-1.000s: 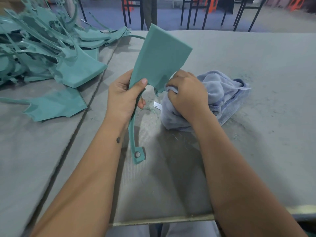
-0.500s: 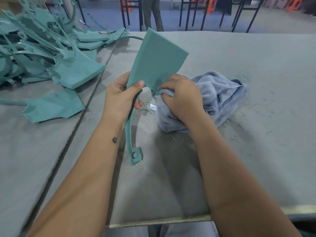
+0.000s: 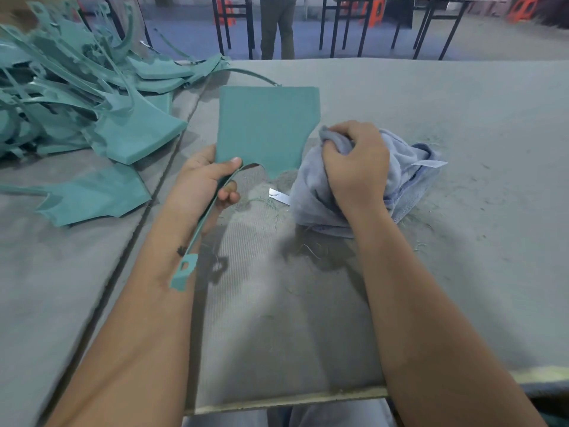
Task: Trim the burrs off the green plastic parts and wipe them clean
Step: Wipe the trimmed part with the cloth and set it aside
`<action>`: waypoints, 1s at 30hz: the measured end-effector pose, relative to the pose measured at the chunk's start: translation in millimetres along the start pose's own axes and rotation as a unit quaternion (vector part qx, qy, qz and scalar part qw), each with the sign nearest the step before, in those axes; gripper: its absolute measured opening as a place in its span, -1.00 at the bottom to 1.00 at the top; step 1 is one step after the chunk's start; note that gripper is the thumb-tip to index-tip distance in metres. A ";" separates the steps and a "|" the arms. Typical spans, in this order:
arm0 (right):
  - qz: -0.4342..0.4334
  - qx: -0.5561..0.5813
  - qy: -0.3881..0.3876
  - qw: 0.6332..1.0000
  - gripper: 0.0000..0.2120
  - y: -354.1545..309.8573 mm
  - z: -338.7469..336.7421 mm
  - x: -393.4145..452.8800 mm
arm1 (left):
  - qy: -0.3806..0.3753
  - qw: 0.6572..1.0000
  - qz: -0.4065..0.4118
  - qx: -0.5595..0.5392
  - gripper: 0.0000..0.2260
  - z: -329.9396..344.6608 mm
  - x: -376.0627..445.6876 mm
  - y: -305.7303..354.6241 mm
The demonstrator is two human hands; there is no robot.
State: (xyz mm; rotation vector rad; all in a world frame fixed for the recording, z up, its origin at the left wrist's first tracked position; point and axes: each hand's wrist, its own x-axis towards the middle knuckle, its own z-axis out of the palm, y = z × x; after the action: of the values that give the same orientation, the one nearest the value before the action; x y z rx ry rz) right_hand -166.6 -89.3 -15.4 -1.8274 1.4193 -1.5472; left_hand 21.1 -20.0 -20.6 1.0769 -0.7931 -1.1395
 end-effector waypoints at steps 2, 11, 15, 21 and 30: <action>-0.039 0.016 0.048 0.998 -0.85 -1.2 -2.5 -2.5 | -0.021 1.000 -0.007 0.021 -0.78 -0.4 0.1 -0.5; -0.122 -0.049 -0.131 0.983 -0.75 -4.4 2.9 -8.3 | -0.021 0.999 0.027 0.025 -0.76 -1.8 2.8 -3.0; -0.119 -0.040 -0.163 0.979 -0.76 -4.8 3.3 -8.3 | -0.014 1.000 0.019 0.017 -0.75 -5.5 2.8 -0.7; -0.052 -0.049 -0.026 0.997 -0.78 -0.9 5.6 -7.8 | -0.057 0.996 0.013 0.066 -0.73 -8.1 0.7 4.2; -0.057 -0.003 -0.135 0.989 -0.79 -5.6 10.1 -12.1 | -0.032 0.995 0.066 0.066 -0.78 -8.4 1.8 4.8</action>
State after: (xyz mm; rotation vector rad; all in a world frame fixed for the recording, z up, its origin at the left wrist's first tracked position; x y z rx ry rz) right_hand -153.8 -79.9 -20.9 -2.0609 1.2145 -1.2860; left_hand 30.8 -19.4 -18.6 1.0830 -0.9872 -1.0251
